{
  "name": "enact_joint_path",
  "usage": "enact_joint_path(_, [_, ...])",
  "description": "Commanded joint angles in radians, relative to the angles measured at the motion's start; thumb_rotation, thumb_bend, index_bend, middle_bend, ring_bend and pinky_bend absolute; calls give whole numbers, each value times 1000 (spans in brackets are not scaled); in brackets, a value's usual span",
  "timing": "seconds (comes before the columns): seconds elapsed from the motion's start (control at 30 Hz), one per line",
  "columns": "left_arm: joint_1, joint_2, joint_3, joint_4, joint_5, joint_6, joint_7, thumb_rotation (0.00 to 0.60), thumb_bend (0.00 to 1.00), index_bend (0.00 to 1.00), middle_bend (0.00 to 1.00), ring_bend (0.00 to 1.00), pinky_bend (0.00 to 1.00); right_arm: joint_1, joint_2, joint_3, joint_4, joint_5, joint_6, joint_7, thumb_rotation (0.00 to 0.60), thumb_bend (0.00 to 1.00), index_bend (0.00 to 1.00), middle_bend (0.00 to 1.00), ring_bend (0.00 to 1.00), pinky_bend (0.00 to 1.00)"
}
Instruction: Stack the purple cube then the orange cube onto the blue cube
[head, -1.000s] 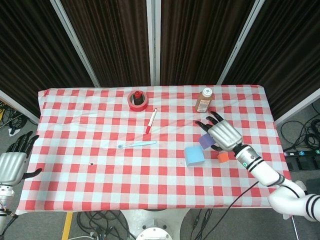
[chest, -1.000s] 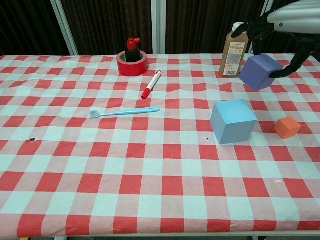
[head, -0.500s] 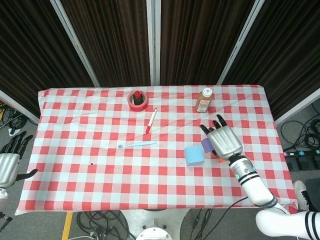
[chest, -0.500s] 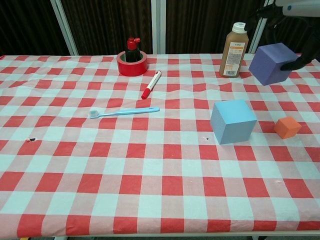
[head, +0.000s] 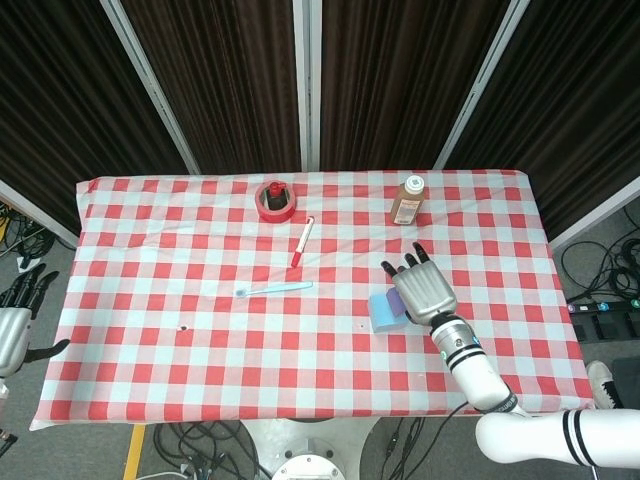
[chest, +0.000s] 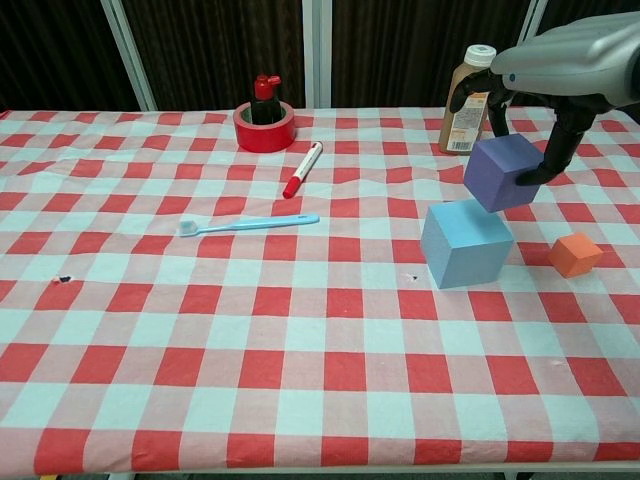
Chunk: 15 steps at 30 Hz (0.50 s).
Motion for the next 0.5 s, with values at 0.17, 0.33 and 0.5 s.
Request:
enact_joint_path(0.17, [3,1,-2,10,-1,3,-16,600,121,134,118,88,223,28,-45,-5,33,46,6,-11,600,147,151,482,165,30])
enact_joint_path(0.33, [4,1,-1,25,-10,-9,-32,600,123,134,118,88,223,37,-67,-10,43,58,23,-14,600,147,151,482,169,27])
enact_joint_path(0.5, [6,-4,0,40,-2,-1,-32,600,123,134,118,88,223,42,-84,-14,52,72,31,-11,600,147,151,482,169,21])
